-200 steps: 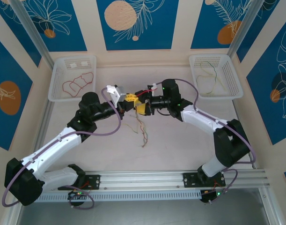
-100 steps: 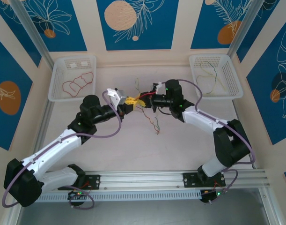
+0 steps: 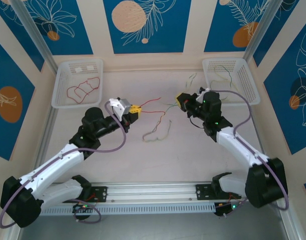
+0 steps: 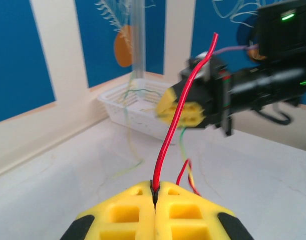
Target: Untangle the cables
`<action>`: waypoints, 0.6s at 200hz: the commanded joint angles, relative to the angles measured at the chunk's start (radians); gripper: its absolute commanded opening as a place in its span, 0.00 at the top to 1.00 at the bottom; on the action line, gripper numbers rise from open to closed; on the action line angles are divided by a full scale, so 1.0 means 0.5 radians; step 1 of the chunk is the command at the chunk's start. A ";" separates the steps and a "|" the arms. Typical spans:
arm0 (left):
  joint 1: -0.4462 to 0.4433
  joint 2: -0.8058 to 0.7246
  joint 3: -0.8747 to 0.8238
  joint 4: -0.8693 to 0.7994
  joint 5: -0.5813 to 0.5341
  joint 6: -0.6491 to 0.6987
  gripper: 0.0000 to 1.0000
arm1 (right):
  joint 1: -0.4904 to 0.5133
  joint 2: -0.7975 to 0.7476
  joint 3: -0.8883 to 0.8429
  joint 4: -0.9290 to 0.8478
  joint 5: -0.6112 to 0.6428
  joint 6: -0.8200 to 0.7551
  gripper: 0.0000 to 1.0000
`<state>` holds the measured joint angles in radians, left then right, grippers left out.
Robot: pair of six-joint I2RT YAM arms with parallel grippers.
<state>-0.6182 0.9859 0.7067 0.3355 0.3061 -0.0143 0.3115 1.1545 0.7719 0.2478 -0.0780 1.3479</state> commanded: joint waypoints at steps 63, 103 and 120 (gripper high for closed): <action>0.243 -0.223 -0.186 0.192 -0.603 -0.060 1.00 | -0.034 -0.618 -0.186 -0.252 0.839 -0.683 1.00; 0.335 -0.220 -0.194 0.145 -0.691 -0.098 1.00 | -0.058 -0.771 -0.291 -0.266 0.960 -0.773 1.00; 0.383 -0.222 -0.215 0.141 -0.761 -0.100 1.00 | -0.070 -0.847 -0.303 -0.302 1.026 -0.848 1.00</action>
<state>-0.4660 0.8928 0.6132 0.3790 0.0162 -0.0490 0.2920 0.7898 0.6296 0.1089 0.3061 1.0153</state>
